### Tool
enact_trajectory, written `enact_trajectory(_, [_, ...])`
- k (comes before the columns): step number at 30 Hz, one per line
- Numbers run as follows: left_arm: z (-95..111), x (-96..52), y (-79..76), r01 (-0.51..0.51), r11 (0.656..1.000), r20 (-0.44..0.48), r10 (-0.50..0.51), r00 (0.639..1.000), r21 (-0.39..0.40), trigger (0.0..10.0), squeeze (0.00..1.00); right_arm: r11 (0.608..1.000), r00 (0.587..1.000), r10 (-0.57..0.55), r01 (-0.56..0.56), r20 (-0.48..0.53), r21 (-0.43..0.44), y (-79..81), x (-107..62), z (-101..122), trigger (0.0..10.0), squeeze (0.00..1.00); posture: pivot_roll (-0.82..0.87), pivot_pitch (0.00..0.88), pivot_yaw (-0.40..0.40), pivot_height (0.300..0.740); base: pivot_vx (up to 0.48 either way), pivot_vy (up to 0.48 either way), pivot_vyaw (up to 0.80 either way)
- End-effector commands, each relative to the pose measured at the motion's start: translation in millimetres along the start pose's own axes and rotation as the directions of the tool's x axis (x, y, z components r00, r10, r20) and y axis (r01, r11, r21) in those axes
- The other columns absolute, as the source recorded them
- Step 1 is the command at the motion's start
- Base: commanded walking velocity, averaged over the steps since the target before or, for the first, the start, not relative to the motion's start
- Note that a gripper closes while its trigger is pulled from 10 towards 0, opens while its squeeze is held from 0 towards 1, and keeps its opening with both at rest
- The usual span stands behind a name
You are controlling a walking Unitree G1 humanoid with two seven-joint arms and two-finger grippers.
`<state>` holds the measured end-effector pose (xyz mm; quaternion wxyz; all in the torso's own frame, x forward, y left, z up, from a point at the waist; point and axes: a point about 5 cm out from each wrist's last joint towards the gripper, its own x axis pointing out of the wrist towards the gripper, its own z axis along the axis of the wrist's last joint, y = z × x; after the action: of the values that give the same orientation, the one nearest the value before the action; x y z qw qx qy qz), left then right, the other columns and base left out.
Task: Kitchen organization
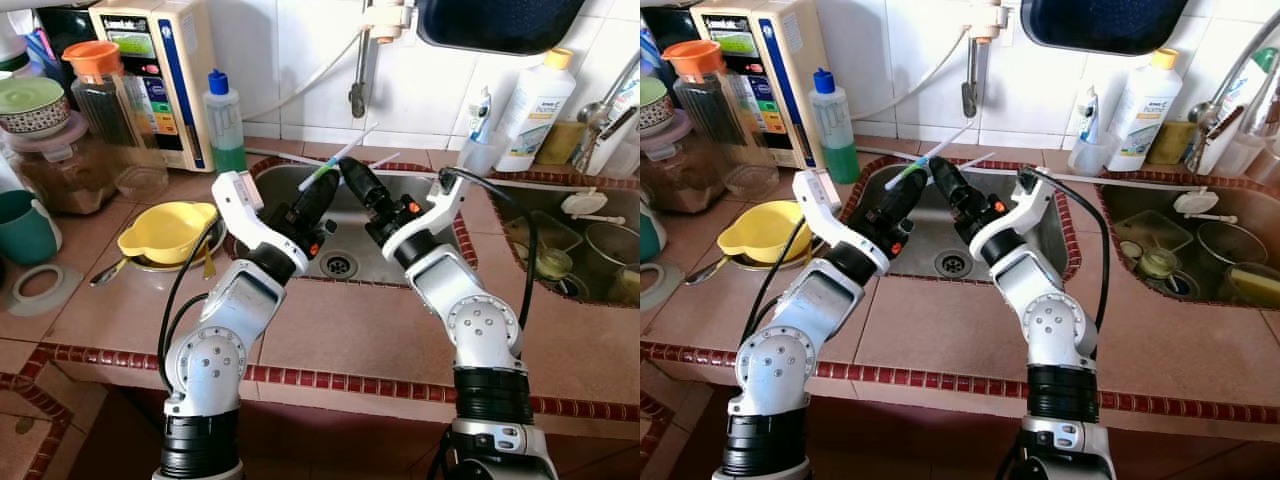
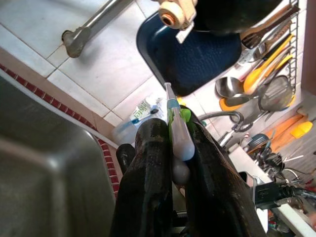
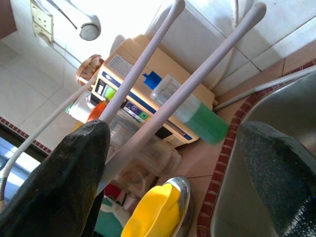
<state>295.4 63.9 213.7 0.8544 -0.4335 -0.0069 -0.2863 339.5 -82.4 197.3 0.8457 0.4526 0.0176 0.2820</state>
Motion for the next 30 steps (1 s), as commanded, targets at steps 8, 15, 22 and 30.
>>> enact_trajectory(8, [-10, 1.6, -11.8, 0.033, 0.999, -0.011, -0.034, 0.999, -0.032, 10.0, 0.0, 1.0, 1.0, 0.011, -0.012, 0.02, 0.024, 6.6, 12.6, 2, 0.0, 0.0, 0.04, 0.05, -0.033, 0.74, 0.0, 0.0, 0.0])
enact_trajectory(15, [-11, 2.8, -10.8, 0.027, 0.999, -0.012, -0.027, 1.0, -0.04, 10.0, 0.0, 0.999, 0.999, 0.009, -0.012, 0.044, 0.052, 9.1, 16.8, 5, 0.0, 0.0, 0.03, 0.047, -0.033, 0.74, 0.0, 0.0, 0.0])
enact_trajectory(22, [-11, 3.7, -6.2, -0.003, 0.997, 0.005, 0.003, 1.0, -0.073, 10.0, 0.0, 0.998, 0.998, 0.014, -0.018, 0.059, 0.063, 12.2, 18.9, 7, 0.0, 0.0, 0.03, 0.042, -0.035, 0.74, 0.0, 0.0, 0.0])
enact_trajectory(30, [-12, 4.9, -6.1, -0.001, 0.997, 0.006, 0.001, 1.0, -0.082, 10.0, 0.0, 0.995, 0.997, 0.019, -0.027, 0.074, 0.099, 12.6, 21.9, 10, 0.0, 0.0, 0.03, 0.041, -0.036, 0.74, 0.0, 0.0, 0.0])
